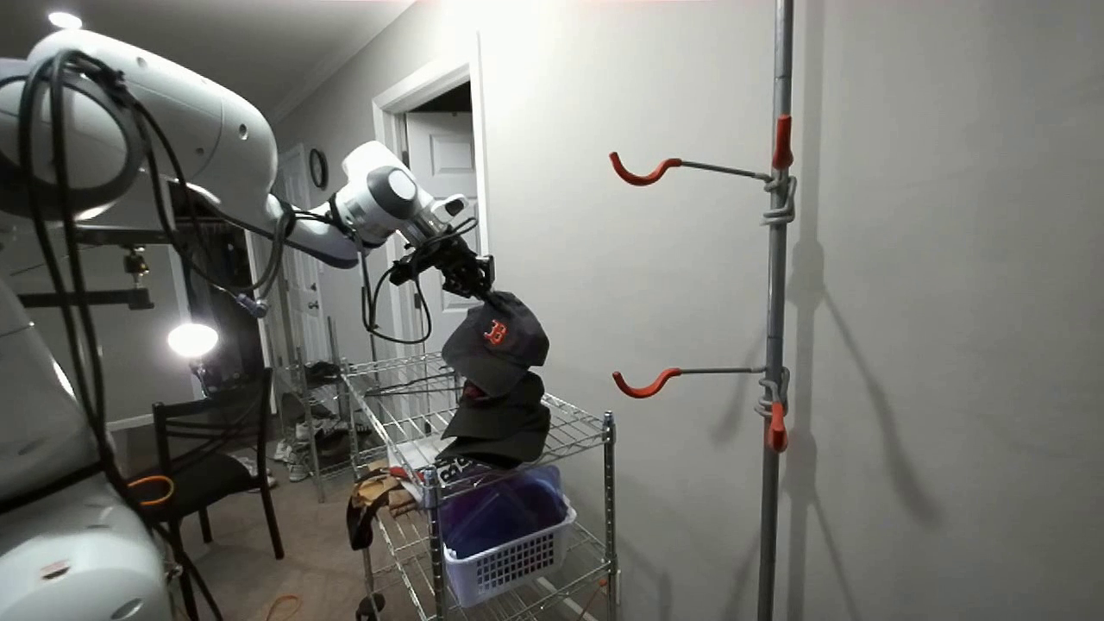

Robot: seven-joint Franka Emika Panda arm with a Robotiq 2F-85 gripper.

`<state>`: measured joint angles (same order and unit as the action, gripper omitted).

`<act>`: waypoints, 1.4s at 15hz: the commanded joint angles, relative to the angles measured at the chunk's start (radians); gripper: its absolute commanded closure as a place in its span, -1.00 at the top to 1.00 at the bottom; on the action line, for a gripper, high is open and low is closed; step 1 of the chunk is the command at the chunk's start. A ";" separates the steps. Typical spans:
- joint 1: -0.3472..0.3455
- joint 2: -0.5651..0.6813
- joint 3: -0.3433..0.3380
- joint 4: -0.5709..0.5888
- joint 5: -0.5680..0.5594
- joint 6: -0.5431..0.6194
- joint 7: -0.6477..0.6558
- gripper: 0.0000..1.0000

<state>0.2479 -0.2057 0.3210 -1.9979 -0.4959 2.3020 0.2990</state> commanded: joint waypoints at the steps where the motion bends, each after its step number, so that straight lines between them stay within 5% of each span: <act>1: -0.047 -0.104 -0.003 -0.080 -0.037 0.040 0.057 -0.95; 11: -0.231 -0.383 -0.055 -0.296 -0.225 0.020 0.086 -0.95; 21: -0.304 -0.503 -0.299 -0.460 -0.150 0.209 -0.028 -0.95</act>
<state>-0.0135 -0.6606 0.0686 -2.4139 -0.6708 2.4325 0.3378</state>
